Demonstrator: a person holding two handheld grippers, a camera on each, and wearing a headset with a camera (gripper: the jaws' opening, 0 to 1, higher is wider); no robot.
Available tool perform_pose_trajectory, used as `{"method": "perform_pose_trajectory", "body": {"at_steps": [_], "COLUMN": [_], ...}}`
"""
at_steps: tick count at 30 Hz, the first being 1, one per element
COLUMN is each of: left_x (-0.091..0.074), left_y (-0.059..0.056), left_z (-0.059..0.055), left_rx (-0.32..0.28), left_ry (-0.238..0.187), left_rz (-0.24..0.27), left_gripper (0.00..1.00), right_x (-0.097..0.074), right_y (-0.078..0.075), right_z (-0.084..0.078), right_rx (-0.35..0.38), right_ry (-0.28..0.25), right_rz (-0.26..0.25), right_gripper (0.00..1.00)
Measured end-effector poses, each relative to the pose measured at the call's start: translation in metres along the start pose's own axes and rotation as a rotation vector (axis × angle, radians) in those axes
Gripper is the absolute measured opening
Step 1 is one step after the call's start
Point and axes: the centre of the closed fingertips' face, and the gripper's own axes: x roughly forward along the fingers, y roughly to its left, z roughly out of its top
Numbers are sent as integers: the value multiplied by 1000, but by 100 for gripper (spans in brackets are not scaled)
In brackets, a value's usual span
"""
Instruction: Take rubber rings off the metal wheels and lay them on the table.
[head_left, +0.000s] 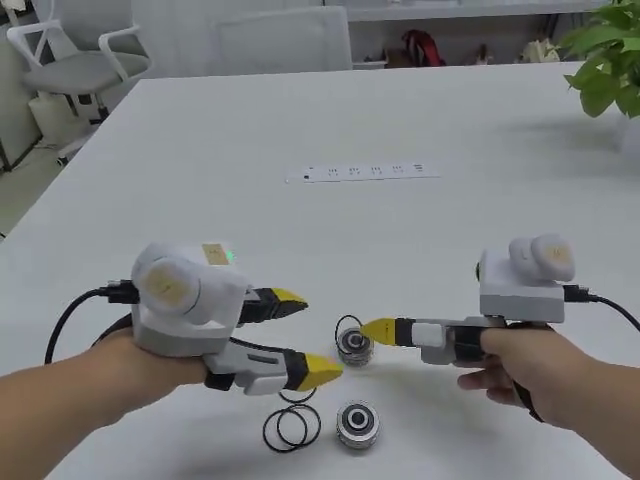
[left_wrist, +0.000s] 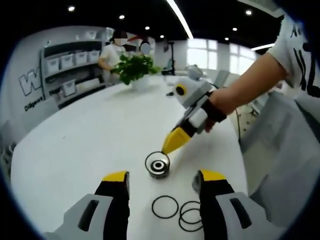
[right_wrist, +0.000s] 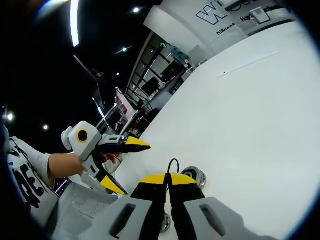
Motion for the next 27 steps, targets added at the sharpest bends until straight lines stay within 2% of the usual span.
{"method": "perform_pose_trajectory", "body": {"at_steps": [7,17,27], "left_x": [-22,-36,-45], "left_y": [3,1,-2], "left_z": [-4,-6,-12], "left_rx": [-19,-44,-44], "left_ry": [-15,-40,-31], "left_rz": [22,40,45], "left_gripper": [61,66,70], "right_x": [3,14,22], "right_y": [16,37,42], "right_z": [0,-8,-17], "right_rx": [-7,-20,-30], "right_ry": [3,38,80], "right_rz": [21,67,92], "right_gripper": [0,0,0]}}
